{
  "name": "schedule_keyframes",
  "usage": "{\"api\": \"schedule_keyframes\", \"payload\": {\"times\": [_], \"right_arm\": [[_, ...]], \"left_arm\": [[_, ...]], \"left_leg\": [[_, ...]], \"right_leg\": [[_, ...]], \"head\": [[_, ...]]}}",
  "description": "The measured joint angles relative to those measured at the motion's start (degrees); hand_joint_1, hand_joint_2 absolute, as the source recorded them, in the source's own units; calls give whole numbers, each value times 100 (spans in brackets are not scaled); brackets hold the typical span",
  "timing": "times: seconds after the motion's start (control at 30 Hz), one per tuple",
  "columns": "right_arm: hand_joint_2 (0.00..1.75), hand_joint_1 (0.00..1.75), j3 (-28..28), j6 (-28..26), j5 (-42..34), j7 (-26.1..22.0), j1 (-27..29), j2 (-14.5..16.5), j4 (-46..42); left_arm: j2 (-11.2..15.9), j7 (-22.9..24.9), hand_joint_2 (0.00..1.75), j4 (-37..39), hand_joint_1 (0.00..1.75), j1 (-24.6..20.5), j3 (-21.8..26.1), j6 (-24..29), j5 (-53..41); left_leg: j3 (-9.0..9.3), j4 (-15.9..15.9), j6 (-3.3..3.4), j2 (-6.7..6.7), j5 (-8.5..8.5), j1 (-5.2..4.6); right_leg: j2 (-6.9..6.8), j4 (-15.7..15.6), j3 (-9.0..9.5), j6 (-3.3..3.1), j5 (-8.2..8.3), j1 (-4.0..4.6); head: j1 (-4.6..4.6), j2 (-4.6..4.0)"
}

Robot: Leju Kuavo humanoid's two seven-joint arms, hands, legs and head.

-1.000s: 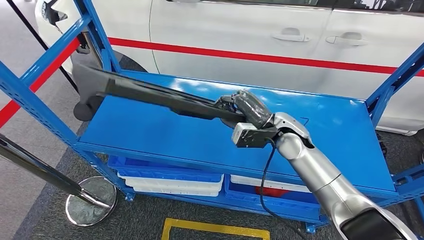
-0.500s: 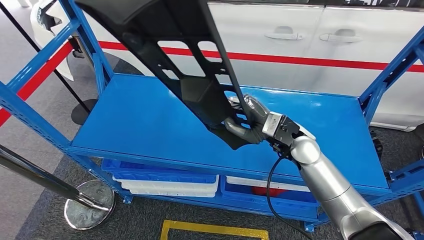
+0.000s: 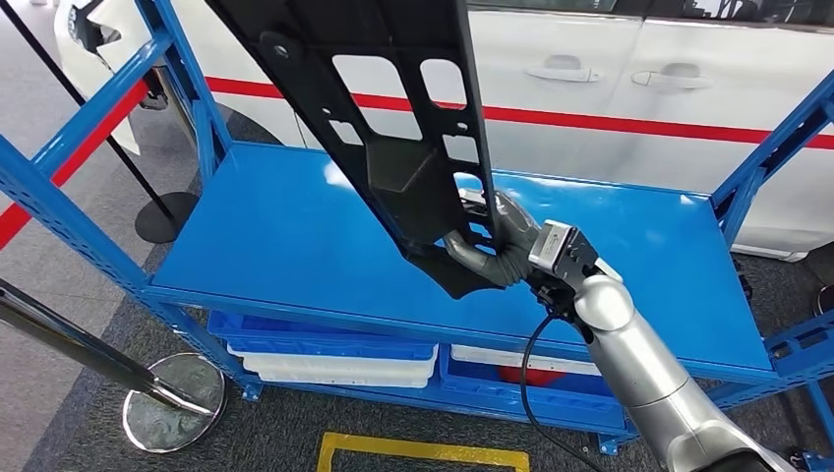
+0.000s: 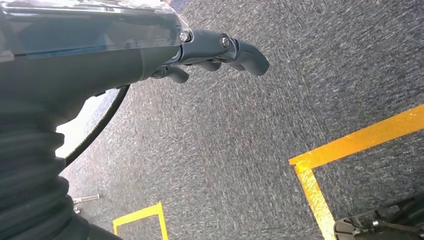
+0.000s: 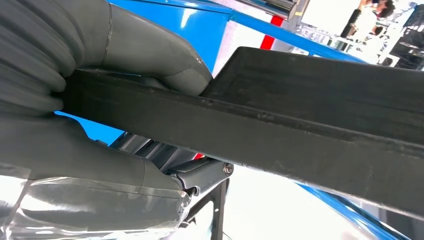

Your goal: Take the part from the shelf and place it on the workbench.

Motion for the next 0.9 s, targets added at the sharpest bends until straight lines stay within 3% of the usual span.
{"api": "schedule_keyframes", "payload": {"times": [0.07,0.2,0.27,0.33,0.37,0.4,0.43,0.53,0.57,0.7,0.77,0.83,0.87,0.9], "right_arm": [[175,173,-5,0,-1,-1,-8,1,-13],[175,175,-7,-37,9,22,-1,-8,-45],[175,175,-8,-74,16,37,12,-24,-84],[175,175,-8,-85,14,46,57,-30,-99],[175,175,-8,-81,11,48,87,-31,-96],[175,175,-8,-75,6,42,109,-31,-84],[175,175,-8,-71,-1,27,121,-31,-67],[175,175,-8,-79,-12,-51,118,-32,-16],[175,175,-8,-93,-12,-89,119,-32,-4],[175,175,-20,-169,-33,-220,123,-25,22],[175,175,-48,-176,-88,-202,96,-2,43],[175,175,-72,-170,-156,-138,24,20,107],[175,175,-77,-168,-184,-104,-17,25,156],[175,175,-78,-167,-203,-75,-55,26,207]], "left_arm": [[-4,0,175,0,0,-1,0,-1,-1],[-5,0,175,0,0,0,-3,-27,-21],[-5,-9,175,0,0,-1,-10,-81,-50],[-4,-41,175,0,0,-1,-36,-108,-102],[-3,-65,175,0,0,2,-64,-84,-128],[-2,-91,175,0,0,5,-97,-39,-147],[0,-116,175,0,0,7,-126,22,-154],[1,-265,175,0,0,4,-159,231,-52],[-3,-350,175,0,0,-5,-140,271,65],[-36,-526,175,0,0,-92,50,163,546],[-56,-487,175,0,0,-154,110,109,586],[-66,-443,175,0,0,-206,165,84,608],[-68,-422,175,0,0,-215,190,80,625],[-67,-400,175,0,0,-214,214,78,640]], "left_leg": [[-17,12,-43,8,-10,-20],[-48,77,-158,47,-79,-33],[-239,522,-223,54,-357,-23],[-597,1279,-273,56,-700,-8],[-734,1551,-289,57,-770,-1],[-775,1612,-298,57,-723,3],[-704,1438,-300,57,-571,9],[-178,322,-257,17,-52,22],[-85,121,-223,0,9,18],[-79,18,-64,-2,81,-1],[-109,-21,19,9,137,10],[-173,-19,63,14,182,-4],[-209,-15,71,16,205,-13],[-244,-10,74,17,231,-21]], "right_leg": [[-48,-478,209,-49,120,39],[-31,-599,236,-123,126,15],[-36,-635,262,-169,144,-11],[-34,-634,266,-188,140,-6],[-31,-632,268,-189,137,-4],[-24,-628,271,-187,134,-4],[-15,-622,276,-179,128,-6],[23,-583,288,-120,96,2],[33,-569,281,-91,95,10],[45,-519,236,18,55,0],[48,-155,94,49,-258,-15],[50,583,-176,63,-686,-19],[50,895,-274,66,-809,-19],[49,1038,-290,64,-829,-18]], "head": [[1,-1],[0,0],[0,0],[0,0],[0,0],[0,0],[0,-1],[0,0],[0,1],[-1,0],[0,1],[0,0],[0,0],[0,0]]}}
